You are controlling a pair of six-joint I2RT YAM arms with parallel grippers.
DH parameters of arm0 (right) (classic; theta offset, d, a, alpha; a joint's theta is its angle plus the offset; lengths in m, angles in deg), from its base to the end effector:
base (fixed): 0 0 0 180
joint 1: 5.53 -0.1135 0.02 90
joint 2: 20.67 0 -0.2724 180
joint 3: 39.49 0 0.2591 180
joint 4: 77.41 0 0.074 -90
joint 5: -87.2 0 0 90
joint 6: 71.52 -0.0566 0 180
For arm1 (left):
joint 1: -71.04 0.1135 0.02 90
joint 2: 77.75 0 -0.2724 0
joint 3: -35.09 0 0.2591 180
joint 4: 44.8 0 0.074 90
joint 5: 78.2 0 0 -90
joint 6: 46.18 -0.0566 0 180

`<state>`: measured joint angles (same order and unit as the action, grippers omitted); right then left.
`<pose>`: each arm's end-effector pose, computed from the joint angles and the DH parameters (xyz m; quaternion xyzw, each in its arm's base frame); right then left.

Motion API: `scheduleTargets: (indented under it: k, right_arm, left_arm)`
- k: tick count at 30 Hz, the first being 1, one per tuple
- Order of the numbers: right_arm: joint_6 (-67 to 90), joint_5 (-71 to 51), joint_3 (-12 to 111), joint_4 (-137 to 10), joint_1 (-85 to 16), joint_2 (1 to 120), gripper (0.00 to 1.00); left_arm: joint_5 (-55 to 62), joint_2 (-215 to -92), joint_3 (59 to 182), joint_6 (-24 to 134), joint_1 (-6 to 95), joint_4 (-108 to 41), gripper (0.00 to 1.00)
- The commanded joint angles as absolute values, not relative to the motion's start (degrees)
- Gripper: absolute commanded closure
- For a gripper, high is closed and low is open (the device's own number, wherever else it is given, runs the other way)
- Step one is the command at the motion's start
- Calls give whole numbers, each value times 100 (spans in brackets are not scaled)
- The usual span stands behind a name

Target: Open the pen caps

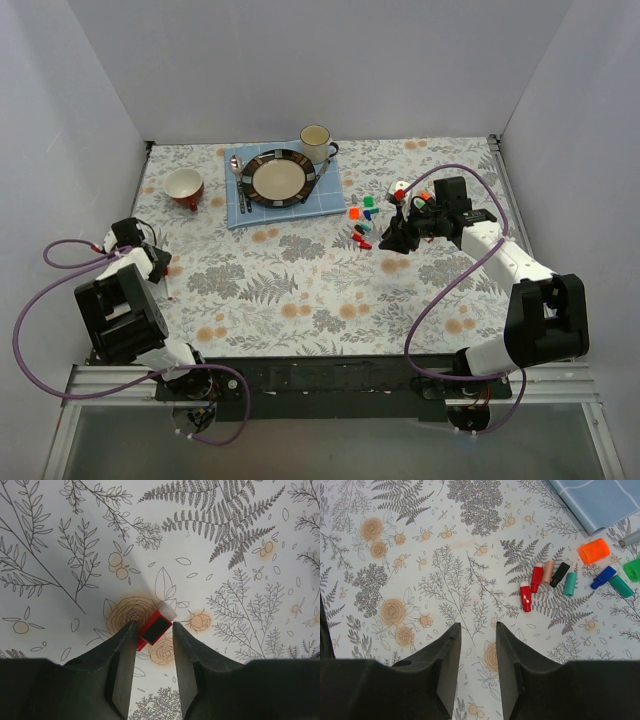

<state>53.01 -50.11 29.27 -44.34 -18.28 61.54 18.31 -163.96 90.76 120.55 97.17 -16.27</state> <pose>0.2955 0.1095 0.2416 -0.4773 0.7198 0.3019 0.4036 0.2594 0.1344 0.1419 -0.7618 0.5881 -0.0643 0.2641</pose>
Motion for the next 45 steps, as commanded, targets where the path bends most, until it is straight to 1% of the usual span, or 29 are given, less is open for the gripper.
scheduleTargets:
  k: [1,5,6,8,9,11,12,18,19,23,29,32,33,35,40,41,43,44,45]
  right_arm:
    - [5355,-5166,2935,-4433,-1792,5984,59]
    - [5355,-5193,2935,-4416,-1801,5966,59]
    - [5355,-5193,2935,-4416,-1801,5957,59]
    - [5355,-5210,2944,-4424,-1792,5931,59]
    - [5355,-5210,2944,-4416,-1792,5922,59]
    - [5355,-5237,2944,-4416,-1792,5878,59]
    - [5355,-5246,2935,-4424,-1792,5852,59]
    - [5355,-5518,2909,-4407,-1801,5782,58]
    - [5346,-5622,2909,-4398,-1801,5799,58]
    - [5337,-5843,2909,-4346,-1889,5878,58]
    - [5259,-5799,2891,-4416,-2415,6080,58]
    - [5154,-5861,2909,-4468,-2837,6299,57]
    - [5101,-5913,2909,-4486,-3021,6370,57]
    - [4987,-6115,2918,-4521,-3180,6607,57]
    - [4311,-6642,2918,-5038,-3620,7056,55]
    - [3883,-6713,2883,-5214,-3681,7082,54]
    - [3032,-6845,2681,-5986,-3734,7091,50]
    - [2643,-6889,2576,-6328,-3743,7065,48]
    - [2265,-6950,2323,-7132,-3743,7039,47]
  left_arm:
    - [1453,-16625,9084,11941,9723,-1410,66]
    - [1392,-16731,9093,11897,9714,-1401,66]
    - [1383,-16766,9119,11888,9714,-1375,67]
    - [1313,-16801,9137,11870,9714,-1365,75]
    - [1295,-16784,9137,11861,9714,-1366,87]
    - [1190,-16723,9146,11826,9714,-1374,97]
    - [989,-16687,9146,11809,9705,-1400,99]
    - [347,-16222,9032,11782,9487,-1655,100]
    - [58,-16178,8970,11800,9442,-1717,100]
    - [-506,-15888,8838,11835,9196,-1963,100]
    - [-1331,-15396,8513,12168,8757,-2481,100]
    - [-1552,-14984,8189,12616,8300,-3051,100]
    - [-1562,-14860,7961,12783,8003,-3479,100]
    - [-1509,-14527,7740,13257,7686,-3886,100]
    - [-641,-13981,6967,14197,6341,-5257,100]
    - [-491,-13936,6879,14295,5982,-5451,100]
    - [-8,-13962,6668,14471,5620,-5978,100]
    - [159,-13988,6632,14594,5270,-6223,100]
    - [509,-14102,6580,14638,5093,-6365,100]
